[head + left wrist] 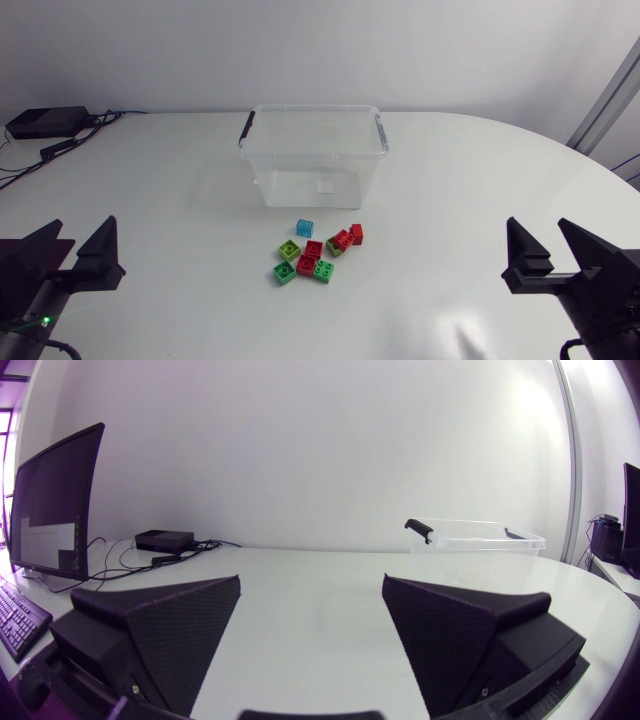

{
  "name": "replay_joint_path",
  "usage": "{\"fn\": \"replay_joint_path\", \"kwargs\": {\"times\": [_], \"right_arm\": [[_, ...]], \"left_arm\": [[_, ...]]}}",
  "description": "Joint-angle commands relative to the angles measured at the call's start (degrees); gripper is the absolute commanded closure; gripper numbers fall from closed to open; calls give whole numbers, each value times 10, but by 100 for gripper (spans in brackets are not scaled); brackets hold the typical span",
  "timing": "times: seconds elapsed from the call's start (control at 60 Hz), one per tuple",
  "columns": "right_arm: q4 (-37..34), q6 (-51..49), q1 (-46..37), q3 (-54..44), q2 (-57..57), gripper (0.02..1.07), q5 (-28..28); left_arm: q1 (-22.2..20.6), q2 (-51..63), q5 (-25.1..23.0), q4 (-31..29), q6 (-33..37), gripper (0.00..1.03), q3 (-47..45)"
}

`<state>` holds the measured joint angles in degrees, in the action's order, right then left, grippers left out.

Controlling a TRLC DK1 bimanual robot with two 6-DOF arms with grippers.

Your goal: Place the duplo bricks in the container

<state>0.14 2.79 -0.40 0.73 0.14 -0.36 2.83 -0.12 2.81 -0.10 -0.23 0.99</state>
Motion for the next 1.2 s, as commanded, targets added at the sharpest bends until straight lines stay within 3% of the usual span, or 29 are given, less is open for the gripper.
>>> {"fn": "replay_joint_path", "kwargs": {"times": [0.0,0.383,0.667,0.933,1.1,1.183], "right_arm": [[-7,-1,4,-7,-2,7,-3],[-7,-2,5,-7,-4,7,-3],[-3,-2,6,8,-4,7,4],[-14,-2,16,88,119,7,-9],[-50,-2,16,160,235,7,-27],[-60,-7,22,175,261,7,-30]], "left_arm": [[-2,-7,-4,-1,-8,4,-9],[-3,-7,-4,1,-5,5,-9],[-33,3,-4,-25,-15,6,38],[-72,191,-4,-35,-33,8,152],[-126,277,6,-49,-30,8,211],[-147,348,10,-89,-27,10,257]]}}
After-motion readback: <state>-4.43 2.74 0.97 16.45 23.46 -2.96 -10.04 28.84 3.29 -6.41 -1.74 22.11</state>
